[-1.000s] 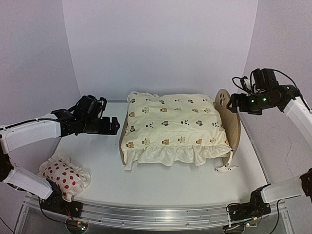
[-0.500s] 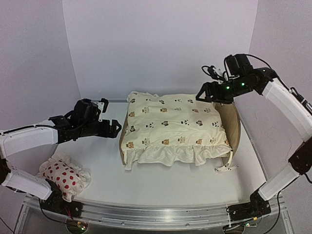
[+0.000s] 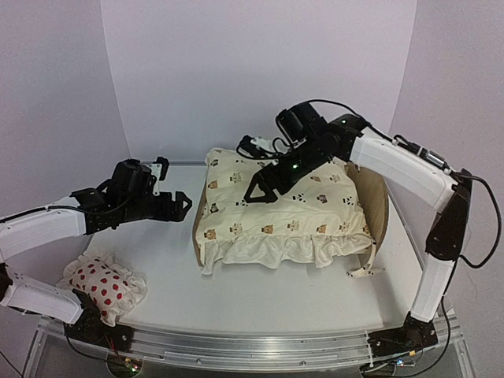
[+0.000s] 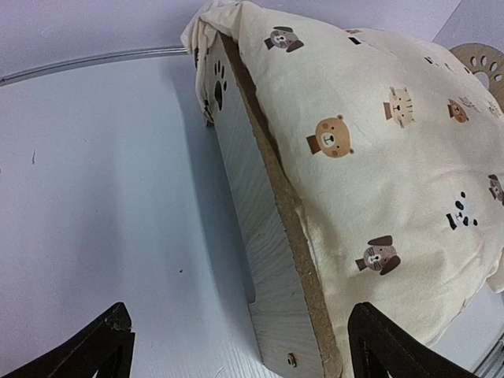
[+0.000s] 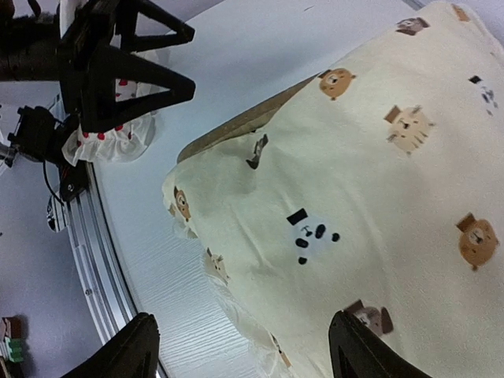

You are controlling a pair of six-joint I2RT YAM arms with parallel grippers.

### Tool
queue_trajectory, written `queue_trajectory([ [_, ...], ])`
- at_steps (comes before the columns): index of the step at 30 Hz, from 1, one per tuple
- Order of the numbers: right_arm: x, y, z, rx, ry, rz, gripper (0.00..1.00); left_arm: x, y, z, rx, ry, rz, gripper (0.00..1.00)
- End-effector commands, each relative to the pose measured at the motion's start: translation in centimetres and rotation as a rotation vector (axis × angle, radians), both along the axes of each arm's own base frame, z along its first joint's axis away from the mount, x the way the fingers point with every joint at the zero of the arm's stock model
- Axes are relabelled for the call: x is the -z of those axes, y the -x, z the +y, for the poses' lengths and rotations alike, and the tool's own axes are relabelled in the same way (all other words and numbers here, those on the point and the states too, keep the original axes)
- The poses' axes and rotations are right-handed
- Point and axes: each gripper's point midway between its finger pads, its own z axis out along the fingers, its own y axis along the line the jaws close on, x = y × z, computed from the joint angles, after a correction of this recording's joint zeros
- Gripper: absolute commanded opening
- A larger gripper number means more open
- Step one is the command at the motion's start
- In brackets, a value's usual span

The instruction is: Set up the pet bed

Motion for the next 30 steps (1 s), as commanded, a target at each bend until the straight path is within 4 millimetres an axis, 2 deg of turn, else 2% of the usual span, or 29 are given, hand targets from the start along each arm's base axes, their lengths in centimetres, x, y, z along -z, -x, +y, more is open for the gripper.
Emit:
queue_trajectory([
  [1, -0.3, 1.9, 2.6, -0.216, -0.048, -0.038, 0.74, -2.9, 0.2, 1.7, -0.086, 0.021, -0.023, 0.95],
  [6, 1.1, 4.9, 5.1, -0.416, -0.044, -0.092, 0.74, -3.1, 1.0, 2.6, -0.116, 0.025, 0.002, 0.95],
  [10, 2.3, 5.5, 7.2, -0.51, -0.021, -0.167, 0.75, -2.9, 1.2, 3.0, -0.128, 0.021, 0.013, 0.95],
  [16, 4.7, 3.8, 9.2, -0.546, 0.017, -0.236, 0.75, -2.9, 1.4, 3.0, -0.123, 0.024, 0.019, 0.95],
  [22, 7.8, 2.2, 10.1, -0.537, 0.076, -0.263, 0.75, -2.7, 1.6, 2.7, -0.102, 0.033, 0.029, 0.95],
  [26, 8.7, 1.2, 10.9, -0.518, 0.077, -0.293, 0.75, -2.7, 1.8, 1.8, -0.056, 0.052, 0.034, 0.95],
  [30, 10.1, 0.2, 11.0, -0.504, 0.119, -0.327, 0.68, -2.8, 2.0, 1.1, -0.023, 0.068, 0.034, 0.94],
])
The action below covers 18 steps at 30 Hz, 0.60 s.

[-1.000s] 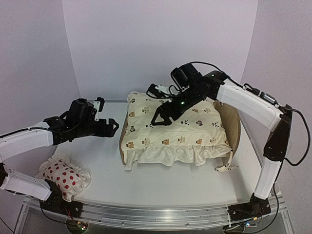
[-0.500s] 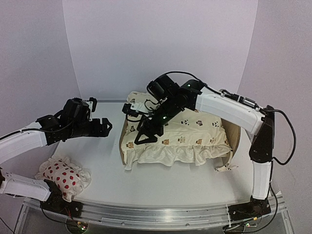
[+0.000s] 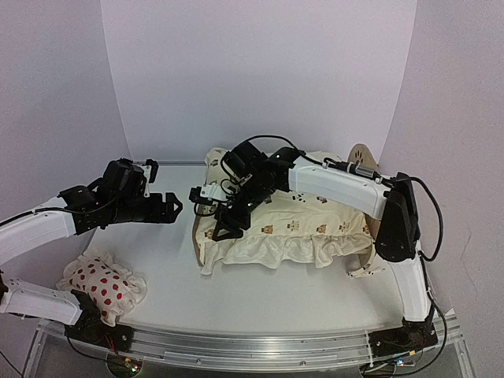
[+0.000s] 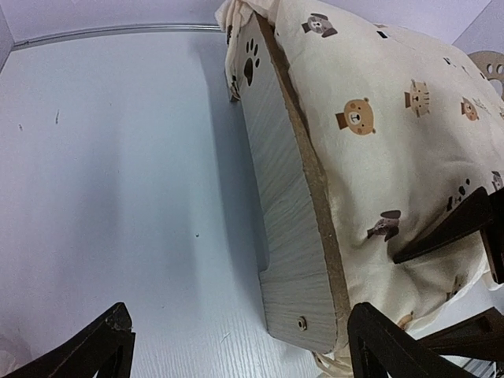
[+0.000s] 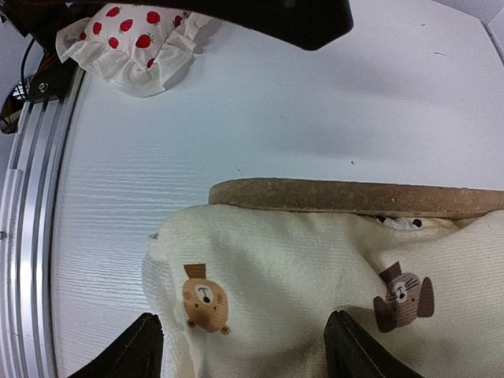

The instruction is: Set up the pet bed

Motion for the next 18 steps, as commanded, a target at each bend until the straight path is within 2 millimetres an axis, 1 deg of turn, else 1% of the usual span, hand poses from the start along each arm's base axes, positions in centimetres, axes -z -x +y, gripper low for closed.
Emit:
queue_trajectory([
  [1, -0.1, -1.9, 0.9, 0.013, -0.013, -0.101, 0.65, -2.6, -0.1, -1.1, 0.047, 0.069, -0.054, 0.94],
  [5, 1.3, -1.9, 0.5, 0.017, 0.016, -0.093, 0.5, -2.6, 0.1, -1.3, 0.058, 0.075, -0.052, 0.94],
  [8, 1.9, -1.8, 0.4, 0.023, 0.026, -0.084, 0.37, -2.4, 0.2, -1.3, 0.062, 0.079, -0.049, 0.94],
  [10, 2.3, -1.8, 0.4, 0.029, 0.03, -0.079, 0.33, -2.3, 0.2, -1.4, 0.065, 0.08, -0.047, 0.94],
  [14, 3.0, -1.5, 0.3, 0.023, 0.048, -0.078, 0.33, -2.3, 0.3, -1.4, 0.066, 0.083, -0.046, 0.94],
  [16, 3.3, -1.5, 0.2, 0.025, 0.058, -0.082, 0.26, -2.3, 0.2, -1.3, 0.064, 0.082, -0.047, 0.94],
  [18, 3.4, -1.5, 0.1, 0.029, 0.062, -0.084, 0.17, -2.2, 0.3, -1.3, 0.065, 0.082, -0.044, 0.93],
])
